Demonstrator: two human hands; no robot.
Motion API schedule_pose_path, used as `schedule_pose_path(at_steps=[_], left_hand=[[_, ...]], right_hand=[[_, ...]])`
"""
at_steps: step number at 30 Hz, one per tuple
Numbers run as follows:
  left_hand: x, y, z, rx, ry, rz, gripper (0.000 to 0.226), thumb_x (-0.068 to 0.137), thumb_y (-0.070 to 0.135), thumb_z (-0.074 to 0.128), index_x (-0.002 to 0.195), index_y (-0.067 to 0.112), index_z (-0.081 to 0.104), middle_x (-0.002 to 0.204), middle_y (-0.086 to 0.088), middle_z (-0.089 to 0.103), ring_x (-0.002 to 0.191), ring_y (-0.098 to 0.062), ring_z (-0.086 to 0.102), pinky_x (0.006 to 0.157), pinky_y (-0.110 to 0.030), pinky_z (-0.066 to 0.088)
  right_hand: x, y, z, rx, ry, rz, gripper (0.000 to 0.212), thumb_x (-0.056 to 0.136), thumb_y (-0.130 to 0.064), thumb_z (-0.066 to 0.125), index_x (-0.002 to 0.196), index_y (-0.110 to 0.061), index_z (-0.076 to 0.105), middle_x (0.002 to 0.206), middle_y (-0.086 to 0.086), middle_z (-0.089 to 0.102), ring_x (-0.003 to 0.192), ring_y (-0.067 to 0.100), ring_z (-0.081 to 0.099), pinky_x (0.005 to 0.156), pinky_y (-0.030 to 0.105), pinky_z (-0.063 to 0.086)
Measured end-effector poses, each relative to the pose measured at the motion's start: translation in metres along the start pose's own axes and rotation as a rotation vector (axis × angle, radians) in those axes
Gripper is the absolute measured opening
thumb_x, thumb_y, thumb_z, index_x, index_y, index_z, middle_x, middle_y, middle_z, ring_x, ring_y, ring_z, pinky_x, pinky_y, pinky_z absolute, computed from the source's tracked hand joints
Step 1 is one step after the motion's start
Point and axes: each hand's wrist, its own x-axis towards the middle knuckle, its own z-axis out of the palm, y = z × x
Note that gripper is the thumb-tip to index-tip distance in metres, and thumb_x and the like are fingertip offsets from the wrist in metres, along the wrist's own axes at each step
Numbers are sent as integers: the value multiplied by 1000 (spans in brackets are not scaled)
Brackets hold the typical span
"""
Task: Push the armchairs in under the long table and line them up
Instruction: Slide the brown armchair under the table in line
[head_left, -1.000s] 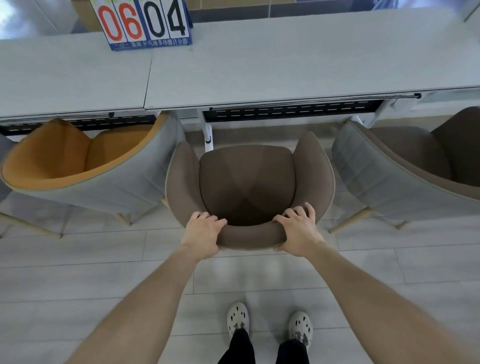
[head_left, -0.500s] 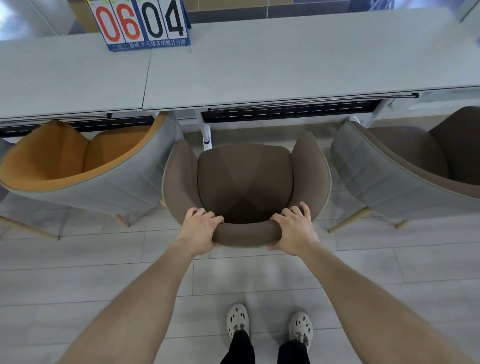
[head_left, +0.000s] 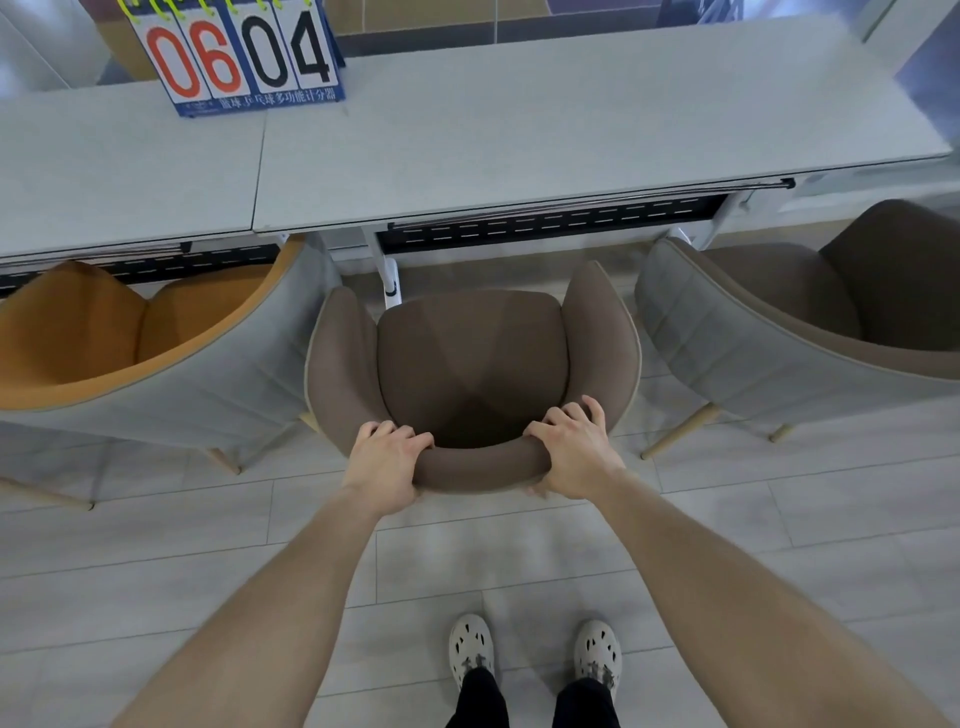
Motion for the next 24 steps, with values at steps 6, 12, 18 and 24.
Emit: schedule_pose_path(at_steps=[6,12,18,24], left_hand=[[5,7,-1,-28,-57,-17,80,66,73,79,136,42,54,124,11,67,122,-20,57,118,-40,29],[7,57,-35,-146,-150,24,104,57,91,68,145,38,50,133,8,65,126,-21,59,113,-43,39],[50,132,-74,-245,-155,23,103,57,90,68,145,37,52,140,8,64,130,-21,59,108,-45,46],[113,242,-73,-272,-132,-156,118,63,78,82,154,25,30,134,-8,61,122,-33,63,98,-49,55]], right_hand=[[-8,0,-9,-23,21,13,93,74,-59,84,153,-26,49,143,2,56,143,30,43,132,57,5],[-58,34,-27,109,55,9,91,88,-38,77,166,-21,32,175,-2,26,164,21,15,128,51,21],[-82,144,-64,127,30,123,68,96,-42,70,153,-15,45,159,5,46,150,29,40,114,47,41],[-78,274,-83,62,46,128,69,94,-46,74,150,-15,49,156,6,49,148,29,41,117,49,40]])
